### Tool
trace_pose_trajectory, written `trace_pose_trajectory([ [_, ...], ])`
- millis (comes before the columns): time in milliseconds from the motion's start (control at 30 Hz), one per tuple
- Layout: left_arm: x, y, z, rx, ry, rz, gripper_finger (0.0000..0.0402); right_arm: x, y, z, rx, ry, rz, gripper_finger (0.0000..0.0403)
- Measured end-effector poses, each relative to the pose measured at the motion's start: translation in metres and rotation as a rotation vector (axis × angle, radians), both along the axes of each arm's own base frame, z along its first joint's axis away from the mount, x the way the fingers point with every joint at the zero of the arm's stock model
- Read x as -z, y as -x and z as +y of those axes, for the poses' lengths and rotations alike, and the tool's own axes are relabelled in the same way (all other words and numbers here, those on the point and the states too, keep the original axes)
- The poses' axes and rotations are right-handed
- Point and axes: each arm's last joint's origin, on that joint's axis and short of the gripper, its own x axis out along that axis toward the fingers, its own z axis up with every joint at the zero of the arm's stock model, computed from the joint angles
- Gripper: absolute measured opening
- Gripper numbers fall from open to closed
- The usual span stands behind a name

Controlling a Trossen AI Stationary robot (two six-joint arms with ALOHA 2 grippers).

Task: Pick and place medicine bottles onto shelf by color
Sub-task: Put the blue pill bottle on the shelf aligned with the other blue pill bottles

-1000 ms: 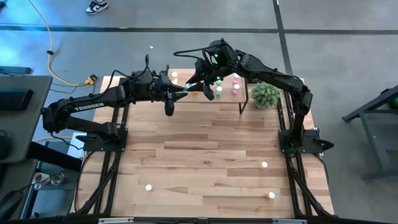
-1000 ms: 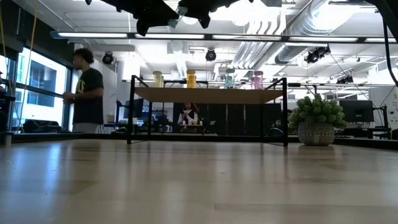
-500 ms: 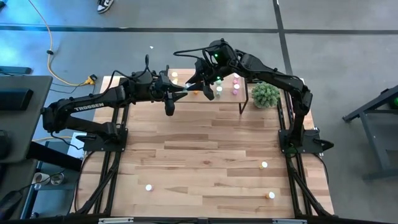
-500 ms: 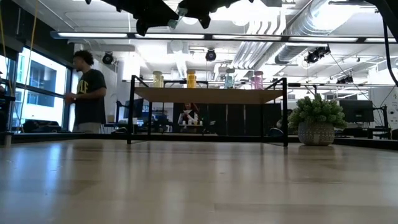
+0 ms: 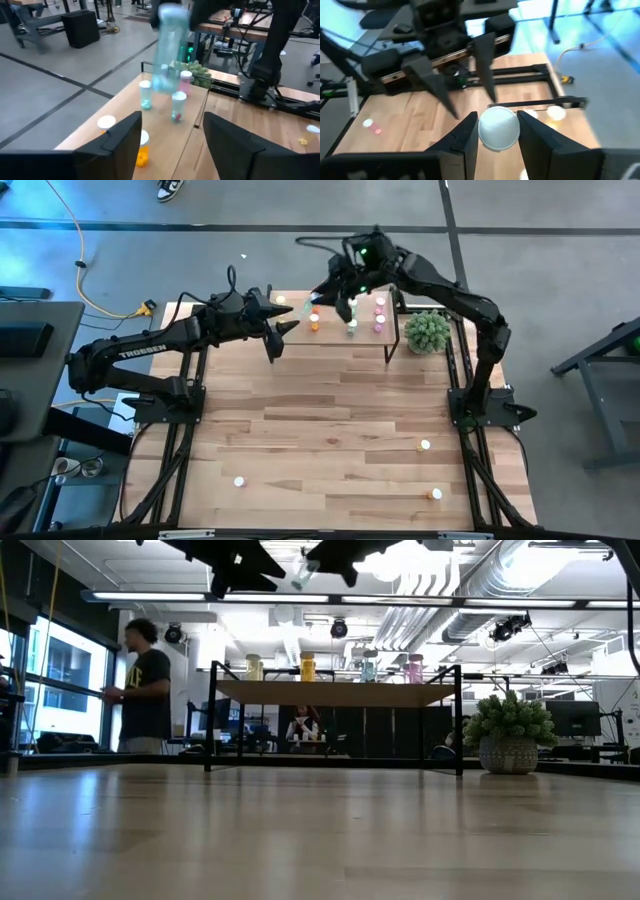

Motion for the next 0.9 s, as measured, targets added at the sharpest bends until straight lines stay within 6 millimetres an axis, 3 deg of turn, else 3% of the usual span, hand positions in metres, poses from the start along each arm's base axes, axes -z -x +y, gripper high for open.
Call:
trace_pose_trajectory([
  [267, -0.001, 0.001, 0.002, -0.061, -0.018, 0.001, 0.0220, -0.022, 0.041, -0.033, 0.155, 0.122, -0.036, 0.0105],
  [433, -0.002, 0.001, 0.002, -0.069, -0.024, -0.009, 0.0217, -0.022, 0.062, -0.061, 0.353, 0.241, 0.029, 0.0105],
  [633, -0.002, 0.001, 0.002, -0.090, -0.029, -0.007, 0.0216, 0.005, 0.072, -0.091, 0.412, 0.187, 0.176, 0.0105],
  [900, -0.002, 0.001, 0.002, -0.090, -0.029, -0.007, 0.0216, 0.047, 0.063, -0.103, 0.388, 0.093, 0.382, 0.0105],
])
